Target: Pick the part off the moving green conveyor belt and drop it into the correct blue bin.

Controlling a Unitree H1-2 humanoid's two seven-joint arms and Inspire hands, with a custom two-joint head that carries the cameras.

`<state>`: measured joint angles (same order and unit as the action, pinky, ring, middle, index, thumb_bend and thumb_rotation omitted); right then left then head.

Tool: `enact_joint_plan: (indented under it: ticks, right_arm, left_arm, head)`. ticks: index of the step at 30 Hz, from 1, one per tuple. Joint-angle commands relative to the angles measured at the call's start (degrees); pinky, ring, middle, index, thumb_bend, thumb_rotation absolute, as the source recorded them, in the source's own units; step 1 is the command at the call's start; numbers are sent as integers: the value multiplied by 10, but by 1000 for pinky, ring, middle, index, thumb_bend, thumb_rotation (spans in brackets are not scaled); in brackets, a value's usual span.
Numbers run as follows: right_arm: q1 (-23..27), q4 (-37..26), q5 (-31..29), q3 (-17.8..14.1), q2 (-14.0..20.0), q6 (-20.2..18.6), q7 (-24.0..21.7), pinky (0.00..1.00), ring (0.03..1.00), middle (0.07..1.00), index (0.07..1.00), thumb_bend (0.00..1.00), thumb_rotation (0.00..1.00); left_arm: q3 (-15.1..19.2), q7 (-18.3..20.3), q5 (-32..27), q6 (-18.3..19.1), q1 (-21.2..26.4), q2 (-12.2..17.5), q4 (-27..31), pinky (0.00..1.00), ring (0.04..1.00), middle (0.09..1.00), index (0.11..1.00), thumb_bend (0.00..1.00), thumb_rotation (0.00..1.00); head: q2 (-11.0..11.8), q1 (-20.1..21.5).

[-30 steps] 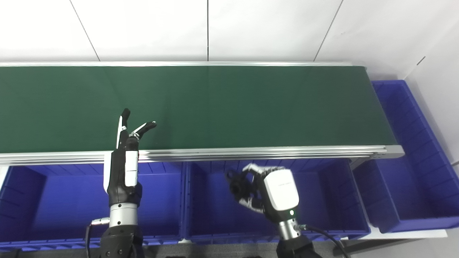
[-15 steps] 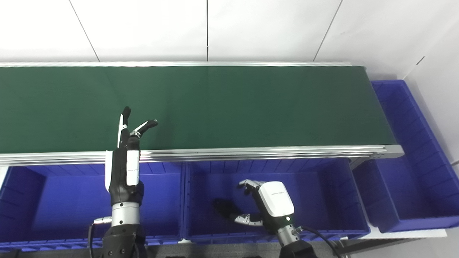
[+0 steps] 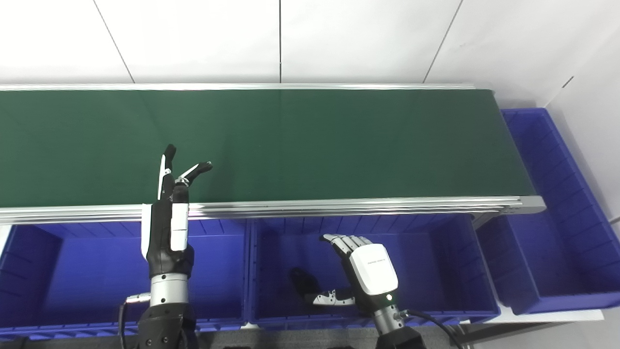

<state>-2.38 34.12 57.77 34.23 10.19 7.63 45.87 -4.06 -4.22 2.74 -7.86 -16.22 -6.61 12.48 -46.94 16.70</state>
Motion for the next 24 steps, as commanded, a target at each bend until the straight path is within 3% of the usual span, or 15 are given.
enact_joint_plan:
  ticks: [1,3,4,7,11,13,16,20,24]
  right_arm:
    - [3,-23,-3,-3,0,16,29,594,653,712,733,1000,627]
    - [-7,-70,-13,-9,6,32,30,569,628,692,726,979,620]
    - [-18,-123,-18,-17,6,35,37,556,615,683,723,965,614]
    - [-47,-243,-34,-45,-11,34,57,486,594,721,772,782,745]
    - [-99,-397,-127,-88,-48,52,22,431,558,736,778,712,783]
    - [-117,-433,-158,-102,-61,66,9,443,565,714,745,690,778]
    - [-139,-450,-213,-119,-75,89,-18,508,625,754,763,680,863]
    - [-144,-402,-321,-139,-96,153,-53,589,692,788,785,715,866]
    - [-145,-364,-413,-142,-97,192,-101,739,815,857,853,728,938]
  left_arm:
    - [-2,-2,8,-25,0,-3,7,1000,859,745,1000,574,981]
    - [-5,-3,13,-30,-5,-4,7,1000,873,752,1000,576,992]
    - [-5,-5,12,-37,-9,-6,6,1000,880,755,1000,577,997]
    - [-9,-7,23,-57,-17,-8,4,1000,854,739,1000,520,992]
    - [-14,-8,52,-102,-24,-1,-6,1000,847,746,1000,576,970]
    - [-12,-6,53,-115,-26,1,-12,1000,857,748,1000,606,954]
    - [-8,-7,60,-132,-27,5,-25,1000,865,754,1000,584,971]
    - [-2,-9,68,-159,-29,13,-48,1000,873,771,1000,593,990]
    - [-1,-22,76,-189,-24,24,-74,925,920,907,998,597,1000]
  head:
    - [2,-2]
    - [12,-11]
    - [23,-20]
    - [34,-28]
    - [60,-38]
    - [72,-44]
    - [87,-52]
    - [114,-62]
    - [135,-73]
